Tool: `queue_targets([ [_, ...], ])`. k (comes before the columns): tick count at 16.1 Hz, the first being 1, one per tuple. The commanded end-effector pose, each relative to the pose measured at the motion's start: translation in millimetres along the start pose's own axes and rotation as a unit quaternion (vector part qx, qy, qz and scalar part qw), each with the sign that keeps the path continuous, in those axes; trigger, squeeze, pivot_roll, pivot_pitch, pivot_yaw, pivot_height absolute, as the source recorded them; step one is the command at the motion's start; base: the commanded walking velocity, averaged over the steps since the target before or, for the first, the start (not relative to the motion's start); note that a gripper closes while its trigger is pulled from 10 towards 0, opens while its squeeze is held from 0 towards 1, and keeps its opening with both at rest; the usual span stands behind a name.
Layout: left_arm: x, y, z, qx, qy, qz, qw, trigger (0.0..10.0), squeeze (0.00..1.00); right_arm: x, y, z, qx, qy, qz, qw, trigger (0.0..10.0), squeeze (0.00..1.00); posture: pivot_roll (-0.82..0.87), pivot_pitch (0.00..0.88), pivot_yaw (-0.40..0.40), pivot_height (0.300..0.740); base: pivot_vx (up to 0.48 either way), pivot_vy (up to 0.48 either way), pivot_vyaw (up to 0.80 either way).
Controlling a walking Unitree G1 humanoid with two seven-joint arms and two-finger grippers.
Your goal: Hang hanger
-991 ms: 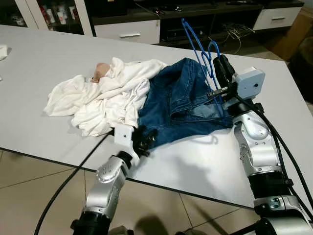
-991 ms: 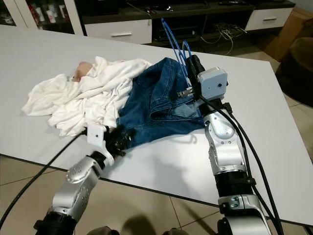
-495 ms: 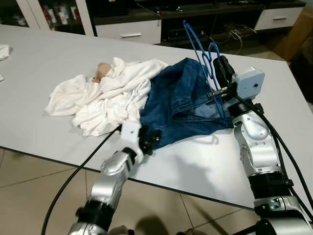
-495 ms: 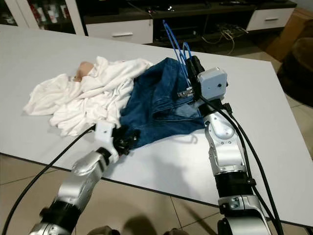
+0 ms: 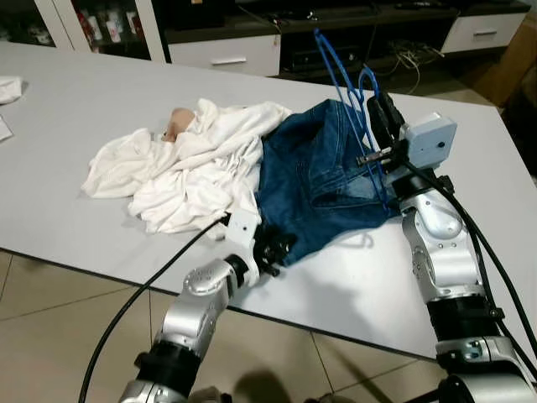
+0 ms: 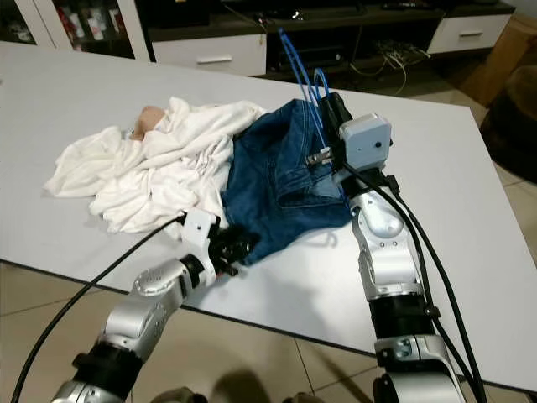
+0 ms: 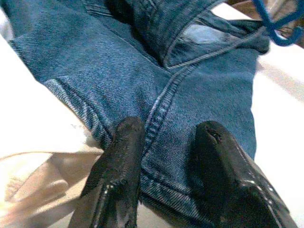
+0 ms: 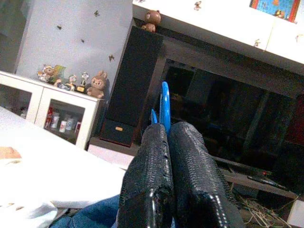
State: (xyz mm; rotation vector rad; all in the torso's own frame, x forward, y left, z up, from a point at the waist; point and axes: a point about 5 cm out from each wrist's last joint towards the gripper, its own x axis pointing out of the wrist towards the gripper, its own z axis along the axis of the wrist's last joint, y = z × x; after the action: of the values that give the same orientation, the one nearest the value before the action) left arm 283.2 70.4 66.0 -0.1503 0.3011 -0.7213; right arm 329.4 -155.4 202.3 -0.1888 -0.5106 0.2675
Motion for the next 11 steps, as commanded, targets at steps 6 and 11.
queue_targets([
  [6,-7.5,-7.5,23.7,0.167,-0.074,-0.020,0.983,0.0,0.00,2.8,-6.4,3.5,-0.009,-0.001,-0.008,1.000,10.0,0.00,-0.05,0.027,0.018,0.740,0.000,0.000,0.00],
  [11,-26.7,2.6,43.2,0.198,-0.112,-0.015,0.974,0.0,0.00,3.8,-7.6,3.5,-0.011,-0.002,-0.008,1.000,10.0,0.00,-0.04,0.021,0.016,0.740,0.000,0.000,0.00],
])
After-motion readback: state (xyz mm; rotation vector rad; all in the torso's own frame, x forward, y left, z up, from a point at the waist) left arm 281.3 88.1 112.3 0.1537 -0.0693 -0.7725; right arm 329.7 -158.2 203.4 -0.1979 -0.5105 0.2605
